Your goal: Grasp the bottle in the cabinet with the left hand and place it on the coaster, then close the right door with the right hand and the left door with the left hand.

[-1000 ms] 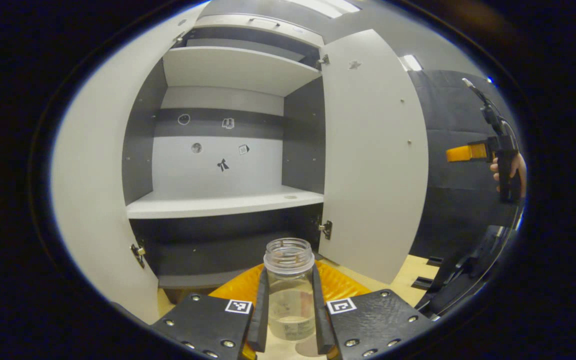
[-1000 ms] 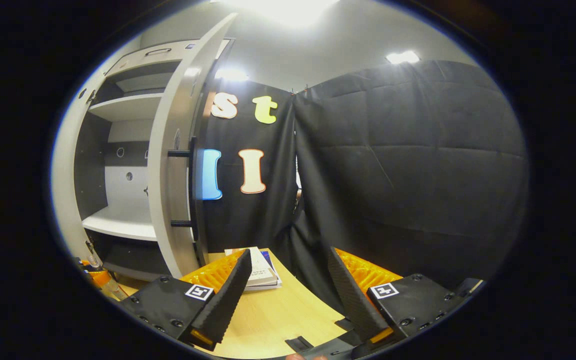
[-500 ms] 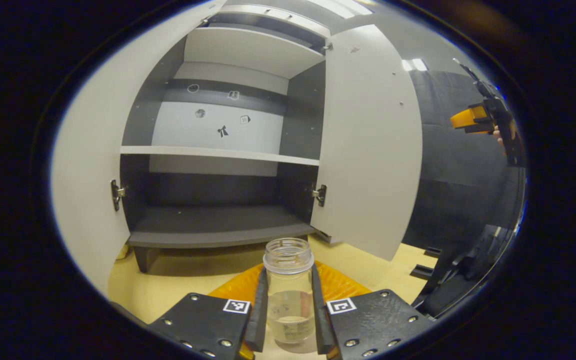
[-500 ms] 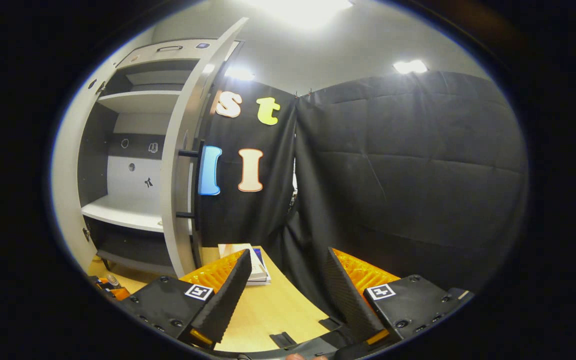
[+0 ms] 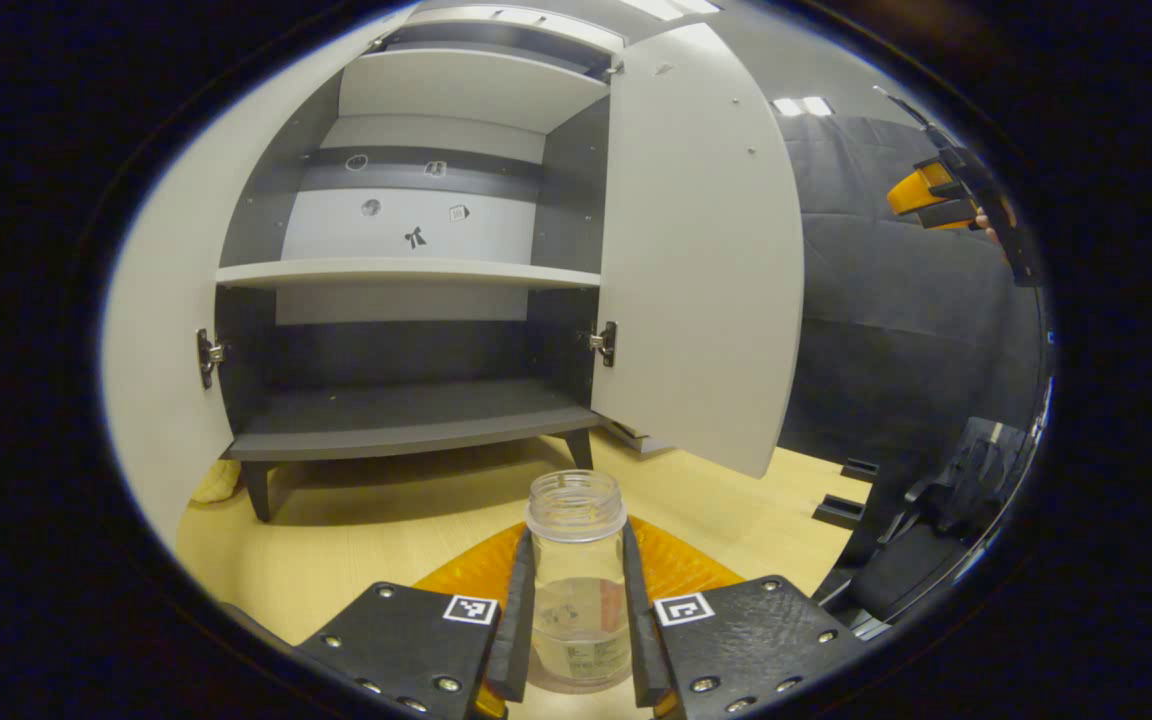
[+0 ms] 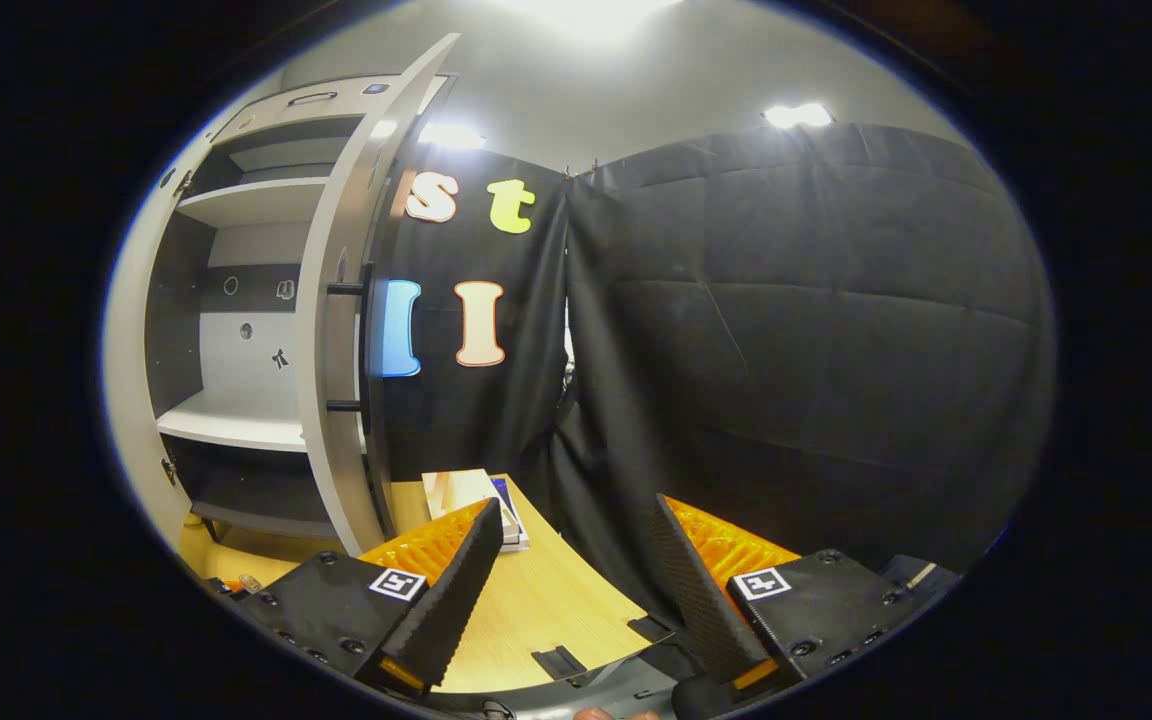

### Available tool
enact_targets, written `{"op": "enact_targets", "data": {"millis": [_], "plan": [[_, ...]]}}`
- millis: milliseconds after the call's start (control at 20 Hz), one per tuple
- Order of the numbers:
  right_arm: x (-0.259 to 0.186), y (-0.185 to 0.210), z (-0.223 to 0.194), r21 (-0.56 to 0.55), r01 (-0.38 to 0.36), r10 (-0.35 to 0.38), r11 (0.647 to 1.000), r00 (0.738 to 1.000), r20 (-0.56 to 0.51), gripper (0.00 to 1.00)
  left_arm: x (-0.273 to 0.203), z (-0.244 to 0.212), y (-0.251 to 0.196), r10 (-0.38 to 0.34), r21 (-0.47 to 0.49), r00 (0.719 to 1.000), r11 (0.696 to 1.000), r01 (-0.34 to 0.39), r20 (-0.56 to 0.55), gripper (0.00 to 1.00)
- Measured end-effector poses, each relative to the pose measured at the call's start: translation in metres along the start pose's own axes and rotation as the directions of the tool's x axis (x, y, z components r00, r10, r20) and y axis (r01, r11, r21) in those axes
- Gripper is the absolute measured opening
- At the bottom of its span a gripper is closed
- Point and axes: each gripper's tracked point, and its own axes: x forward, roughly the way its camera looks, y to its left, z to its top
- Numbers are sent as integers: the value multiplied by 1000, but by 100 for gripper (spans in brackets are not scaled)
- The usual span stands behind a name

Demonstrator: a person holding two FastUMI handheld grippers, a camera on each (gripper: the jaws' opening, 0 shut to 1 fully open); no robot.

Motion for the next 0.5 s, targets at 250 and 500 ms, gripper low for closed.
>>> {"op": "enact_targets", "data": {"millis": [250, 500], "plan": [[-5, 0, -9, 26, -2, 2, 1000, 1000, -15, 96, -9, -5, -11, -27, 15, 999, 999, 28, -31, 52], [-1, 4, -16, 59, -17, 19, 998, 999, -31, 95, -13, -1, -16, -29, 3, 998, 1000, 30, -64, 89]]}}
